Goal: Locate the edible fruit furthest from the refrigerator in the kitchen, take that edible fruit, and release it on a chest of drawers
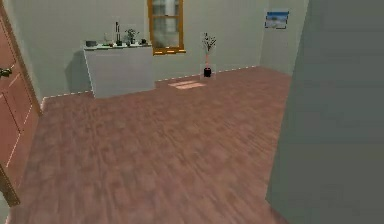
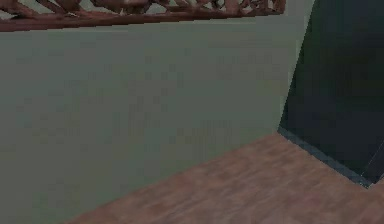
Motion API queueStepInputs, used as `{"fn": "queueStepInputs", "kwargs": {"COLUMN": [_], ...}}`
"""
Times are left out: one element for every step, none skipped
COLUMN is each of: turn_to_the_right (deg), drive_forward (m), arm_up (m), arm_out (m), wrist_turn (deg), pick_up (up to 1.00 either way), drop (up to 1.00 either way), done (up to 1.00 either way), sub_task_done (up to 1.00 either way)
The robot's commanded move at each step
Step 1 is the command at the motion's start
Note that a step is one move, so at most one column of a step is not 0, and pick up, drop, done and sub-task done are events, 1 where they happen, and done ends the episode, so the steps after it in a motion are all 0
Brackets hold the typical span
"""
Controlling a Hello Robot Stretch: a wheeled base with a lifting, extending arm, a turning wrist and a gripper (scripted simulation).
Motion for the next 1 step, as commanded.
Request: {"fn": "queueStepInputs", "kwargs": {"turn_to_the_right": [0.0], "drive_forward": [1.00], "arm_up": [0.00], "arm_out": [0.00], "wrist_turn": [0.0], "pick_up": [0.00], "drop": [0.00], "done": [0.00], "sub_task_done": [0.00]}}
